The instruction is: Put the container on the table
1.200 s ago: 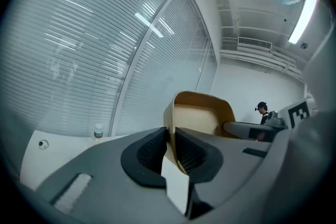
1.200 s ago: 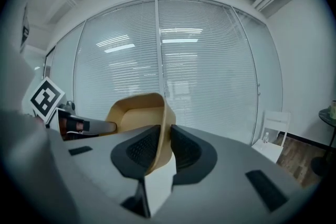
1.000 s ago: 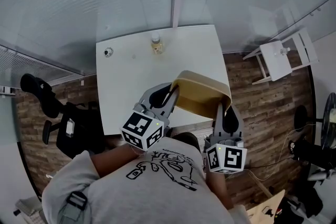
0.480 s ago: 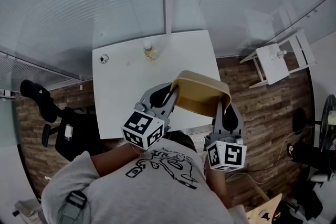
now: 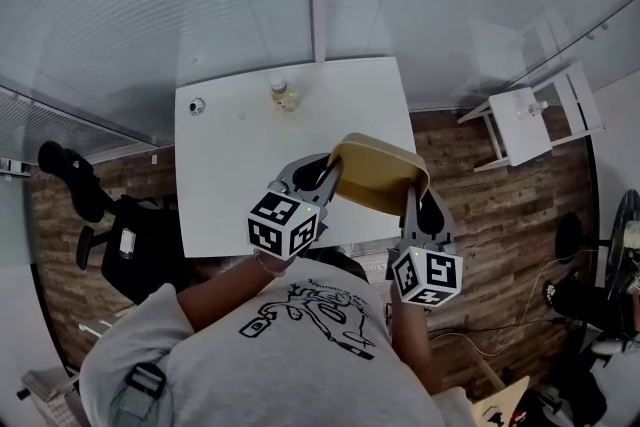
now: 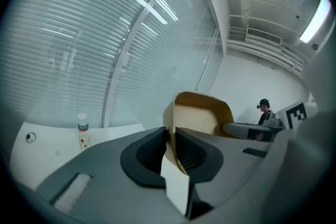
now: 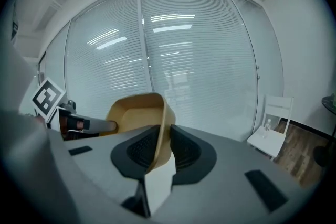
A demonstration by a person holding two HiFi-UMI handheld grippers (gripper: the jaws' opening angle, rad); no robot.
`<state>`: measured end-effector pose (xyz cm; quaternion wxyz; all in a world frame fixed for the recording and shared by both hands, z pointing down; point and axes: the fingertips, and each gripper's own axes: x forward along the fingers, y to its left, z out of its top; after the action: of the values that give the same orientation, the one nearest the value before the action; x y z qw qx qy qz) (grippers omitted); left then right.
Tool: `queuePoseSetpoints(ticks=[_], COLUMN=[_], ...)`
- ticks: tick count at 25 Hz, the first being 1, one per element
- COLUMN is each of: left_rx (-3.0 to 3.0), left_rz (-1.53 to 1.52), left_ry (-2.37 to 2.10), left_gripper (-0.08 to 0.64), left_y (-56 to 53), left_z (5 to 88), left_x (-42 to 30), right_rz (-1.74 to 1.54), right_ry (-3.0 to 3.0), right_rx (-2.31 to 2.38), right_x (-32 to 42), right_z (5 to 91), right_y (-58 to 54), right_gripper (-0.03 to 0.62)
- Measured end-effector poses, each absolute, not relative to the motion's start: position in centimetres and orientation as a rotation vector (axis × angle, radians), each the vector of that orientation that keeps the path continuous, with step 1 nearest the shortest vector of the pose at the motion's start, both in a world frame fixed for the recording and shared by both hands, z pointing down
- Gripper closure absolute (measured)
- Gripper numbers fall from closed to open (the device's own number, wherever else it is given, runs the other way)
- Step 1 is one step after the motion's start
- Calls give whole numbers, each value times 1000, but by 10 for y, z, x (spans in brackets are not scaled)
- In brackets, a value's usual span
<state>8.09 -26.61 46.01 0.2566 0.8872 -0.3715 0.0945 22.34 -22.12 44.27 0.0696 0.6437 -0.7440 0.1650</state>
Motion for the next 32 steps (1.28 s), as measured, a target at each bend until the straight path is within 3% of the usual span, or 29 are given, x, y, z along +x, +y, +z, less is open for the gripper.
queuePoseSetpoints(ticks=[32], left_rx=[2115], left_rz=[791], left_ry=[-932], left_gripper=[541], left_y=[-305], left_z=[742], left_x=[99], right_rz=[1018], right_ry=[-1872], right_rx=[1587], right_x=[237], right_z=[742], right_y=[-269], right_gripper=[540])
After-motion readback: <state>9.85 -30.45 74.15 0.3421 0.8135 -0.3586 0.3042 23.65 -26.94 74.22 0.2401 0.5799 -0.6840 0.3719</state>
